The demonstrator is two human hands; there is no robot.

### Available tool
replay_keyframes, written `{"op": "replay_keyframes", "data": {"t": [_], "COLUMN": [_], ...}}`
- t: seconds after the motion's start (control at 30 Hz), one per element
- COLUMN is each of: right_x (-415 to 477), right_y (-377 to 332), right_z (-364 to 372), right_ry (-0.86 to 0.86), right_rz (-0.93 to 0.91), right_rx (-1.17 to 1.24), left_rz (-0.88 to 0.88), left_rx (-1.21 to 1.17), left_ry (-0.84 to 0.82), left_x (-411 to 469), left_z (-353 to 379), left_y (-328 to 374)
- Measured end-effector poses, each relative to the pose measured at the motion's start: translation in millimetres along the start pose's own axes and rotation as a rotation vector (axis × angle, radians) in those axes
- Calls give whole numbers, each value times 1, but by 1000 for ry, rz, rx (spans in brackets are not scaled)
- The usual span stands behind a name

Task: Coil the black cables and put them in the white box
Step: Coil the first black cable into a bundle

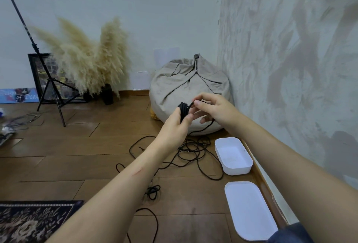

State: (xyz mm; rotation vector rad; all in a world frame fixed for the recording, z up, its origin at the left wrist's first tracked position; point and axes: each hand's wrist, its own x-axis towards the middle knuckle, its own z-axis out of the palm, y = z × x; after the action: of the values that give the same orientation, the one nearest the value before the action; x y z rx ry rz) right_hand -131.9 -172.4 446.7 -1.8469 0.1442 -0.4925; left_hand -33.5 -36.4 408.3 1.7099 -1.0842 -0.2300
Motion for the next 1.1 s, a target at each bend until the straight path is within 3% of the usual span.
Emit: {"op": "replay_keyframes", "data": {"t": [0.33, 0.63, 0.8, 1.1], "right_x": [-3, 5, 6, 9], "right_y": [-4, -5, -3, 2], "right_z": [-4, -8, -13, -12], "right_ry": [-71, 216, 252, 155], "right_rz": [10, -81, -77, -38], "right_rx": [29, -3, -25, 118], "left_rz": [-8, 78, 86, 132], "left_rx": [28, -45, -112, -504], "left_ry": [67, 76, 67, -43], "left_x": [-3, -10, -12, -6], "left_z": [1, 11, 14, 10], "left_y": [7, 20, 31, 60]}}
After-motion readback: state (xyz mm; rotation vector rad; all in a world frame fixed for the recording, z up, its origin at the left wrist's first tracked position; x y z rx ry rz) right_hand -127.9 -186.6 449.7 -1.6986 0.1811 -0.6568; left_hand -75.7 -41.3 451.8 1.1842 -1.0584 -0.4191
